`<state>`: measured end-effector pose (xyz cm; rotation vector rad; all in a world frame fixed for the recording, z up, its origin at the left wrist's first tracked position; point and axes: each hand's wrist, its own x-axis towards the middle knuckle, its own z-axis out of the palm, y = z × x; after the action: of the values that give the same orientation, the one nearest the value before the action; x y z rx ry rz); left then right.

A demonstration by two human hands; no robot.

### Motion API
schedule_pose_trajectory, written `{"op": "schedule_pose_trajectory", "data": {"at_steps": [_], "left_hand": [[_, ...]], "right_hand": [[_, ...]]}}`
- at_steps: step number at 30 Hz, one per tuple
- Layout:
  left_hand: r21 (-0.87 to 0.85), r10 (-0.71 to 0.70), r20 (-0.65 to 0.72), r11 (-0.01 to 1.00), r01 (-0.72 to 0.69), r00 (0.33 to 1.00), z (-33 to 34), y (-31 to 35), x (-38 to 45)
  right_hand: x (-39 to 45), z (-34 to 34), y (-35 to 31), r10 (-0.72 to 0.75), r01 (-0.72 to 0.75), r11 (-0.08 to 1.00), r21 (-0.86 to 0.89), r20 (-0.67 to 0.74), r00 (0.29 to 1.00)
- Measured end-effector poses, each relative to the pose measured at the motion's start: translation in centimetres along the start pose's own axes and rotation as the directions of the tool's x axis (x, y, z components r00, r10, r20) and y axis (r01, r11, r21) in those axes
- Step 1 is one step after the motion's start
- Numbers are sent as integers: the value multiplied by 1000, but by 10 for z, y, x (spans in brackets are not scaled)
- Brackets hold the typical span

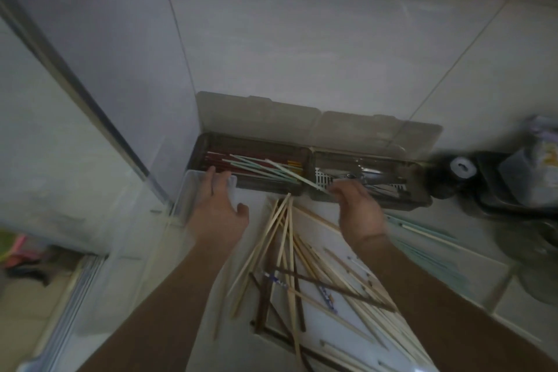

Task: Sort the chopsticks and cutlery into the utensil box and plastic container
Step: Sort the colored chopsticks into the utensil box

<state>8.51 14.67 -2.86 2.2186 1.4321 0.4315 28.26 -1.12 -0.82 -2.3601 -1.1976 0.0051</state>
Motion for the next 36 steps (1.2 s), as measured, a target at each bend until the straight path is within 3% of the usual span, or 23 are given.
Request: {"op": "schedule_pose_trajectory", "data": {"at_steps": [2, 4, 7, 12, 15, 18, 22, 27, 30, 33, 36], "left_hand": [[-17, 2, 16, 1000, -2, 1000, -1, -1, 0], [-23, 13, 2, 1000, -13, 1000, -1, -1, 0], [-18, 25, -27, 1000, -26, 999, 0, -1, -1], [-22, 23, -22, 999, -23, 1000, 0, -1, -1], [-23, 16, -7, 1000, -16, 1000, 1, 1, -1], [-13, 3, -3, 1000, -3, 1000, 0, 2, -1], [-13, 1, -13, 1000, -1, 1000, 2, 4, -2], [-6, 8, -36, 1000, -8, 999, 3, 8, -3], [8, 15, -28, 1000, -15, 999, 4, 9, -3], [18, 11, -31, 1000, -10, 999, 6, 7, -2], [41, 28, -41, 999, -27, 999, 7, 6, -2]], "right_hand": [[32, 17, -18, -8, 9, 1000, -8, 159, 987], [53, 31, -29, -17, 22, 1000, -21, 234, 972], [65, 41, -37, -2, 2, 1000, 0, 255, 967], [63, 43, -26, -90, 109, 993, -38, 337, 937], [56, 32, -14, -137, 138, 990, 18, 303, 943], [44, 10, 5, -76, 48, 990, 133, 213, 974], [6, -33, 57, 133, -136, 988, 71, 47, 990], [-80, -86, 134, 354, -353, 935, 32, -124, 927], [-127, -86, 171, 394, -401, 907, -130, -73, 916], [-158, -72, 178, 367, -350, 895, -275, 9, 930], [-173, -61, 171, 348, -319, 894, -315, 38, 937]]}}
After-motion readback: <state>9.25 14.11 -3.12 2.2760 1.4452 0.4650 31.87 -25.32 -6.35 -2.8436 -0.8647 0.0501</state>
